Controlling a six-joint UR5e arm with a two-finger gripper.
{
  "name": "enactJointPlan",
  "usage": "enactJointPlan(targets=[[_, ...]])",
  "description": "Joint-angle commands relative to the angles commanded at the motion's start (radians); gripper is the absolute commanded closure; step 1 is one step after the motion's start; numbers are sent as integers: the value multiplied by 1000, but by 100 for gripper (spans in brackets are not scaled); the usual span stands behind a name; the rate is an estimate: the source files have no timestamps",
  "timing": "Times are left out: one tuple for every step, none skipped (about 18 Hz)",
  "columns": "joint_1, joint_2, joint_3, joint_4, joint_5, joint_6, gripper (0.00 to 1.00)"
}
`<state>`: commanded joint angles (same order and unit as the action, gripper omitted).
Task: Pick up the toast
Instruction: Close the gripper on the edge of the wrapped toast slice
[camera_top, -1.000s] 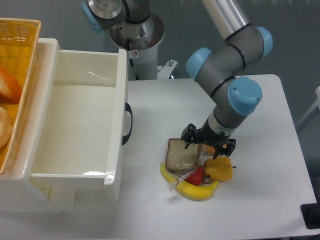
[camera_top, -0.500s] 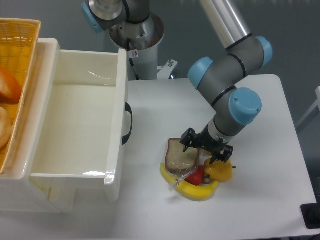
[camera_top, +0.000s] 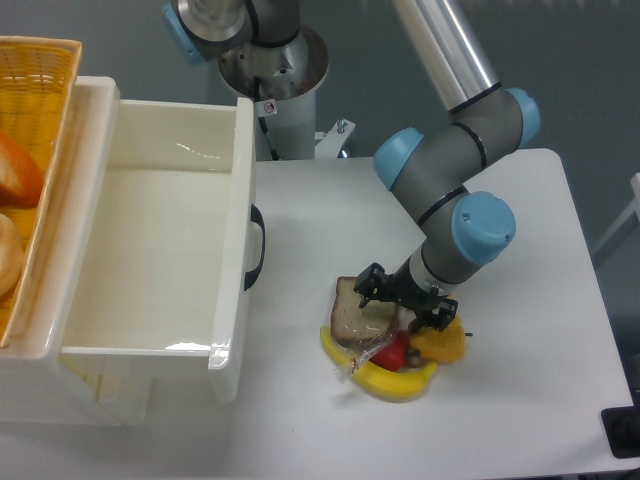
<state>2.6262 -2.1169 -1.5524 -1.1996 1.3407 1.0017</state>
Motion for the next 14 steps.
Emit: enactJointPlan(targets=[[-3,2,-2,0,0,-2,7],[-3,3,-8,0,0,-2,15],[-3,6,-12,0,0,0,23],[-3,8,-14,0,0,0,31],[-3,9,-15,0,0,2,35],[-3,9,-15,0,2,2,39],[-3,9,-15,0,3,2,45],[-3,11,-15,-2,3,3,50],[-3,12,-15,-3,5,8,57],[-3,12,-15,-3,5,8,64],[-3,14,-15,-5,6,8,69],[-3,18,-15,-5,6,8,72],[-2,28,-14,-6,6,8,72],[0,35,-14,-8,6,8,73]])
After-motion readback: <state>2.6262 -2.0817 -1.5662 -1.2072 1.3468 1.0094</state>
